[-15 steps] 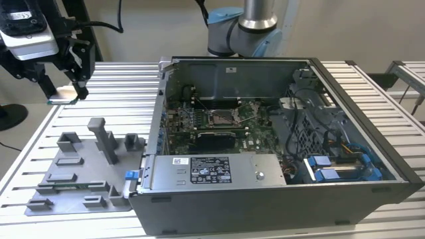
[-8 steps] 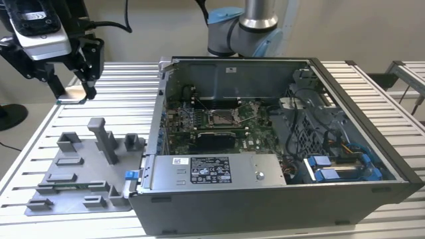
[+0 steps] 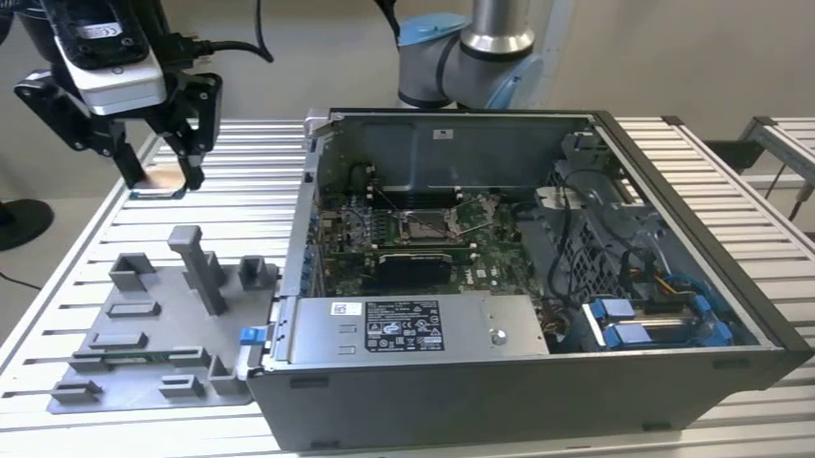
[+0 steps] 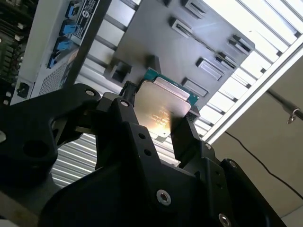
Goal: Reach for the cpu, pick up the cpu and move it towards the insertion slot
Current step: 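Pick up the cpu and move it towards the insertion slot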
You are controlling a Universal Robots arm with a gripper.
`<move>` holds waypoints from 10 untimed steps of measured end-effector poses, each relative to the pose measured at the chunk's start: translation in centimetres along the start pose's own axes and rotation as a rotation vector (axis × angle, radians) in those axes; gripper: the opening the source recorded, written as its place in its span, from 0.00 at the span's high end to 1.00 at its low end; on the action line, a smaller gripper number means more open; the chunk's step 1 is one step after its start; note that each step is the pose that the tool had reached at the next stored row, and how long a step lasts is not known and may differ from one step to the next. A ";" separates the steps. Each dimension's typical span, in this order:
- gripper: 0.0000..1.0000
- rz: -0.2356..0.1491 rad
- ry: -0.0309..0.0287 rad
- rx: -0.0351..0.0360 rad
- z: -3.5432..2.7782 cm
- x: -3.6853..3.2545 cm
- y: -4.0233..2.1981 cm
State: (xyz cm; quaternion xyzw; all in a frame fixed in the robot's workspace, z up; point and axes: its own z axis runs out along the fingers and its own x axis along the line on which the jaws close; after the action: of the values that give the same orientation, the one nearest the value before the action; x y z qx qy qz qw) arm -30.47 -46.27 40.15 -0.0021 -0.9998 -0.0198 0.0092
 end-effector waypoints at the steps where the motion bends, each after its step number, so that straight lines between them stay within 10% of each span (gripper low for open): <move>1: 1.00 0.000 0.0000 0.0000 0.00 -0.18 0.00; 10: 1.00 0.000 0.0000 -0.0001 -0.03 -1.97 0.01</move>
State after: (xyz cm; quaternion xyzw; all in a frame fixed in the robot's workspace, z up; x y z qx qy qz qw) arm -28.49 -46.27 40.14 -0.0021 -0.9998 -0.0198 0.0092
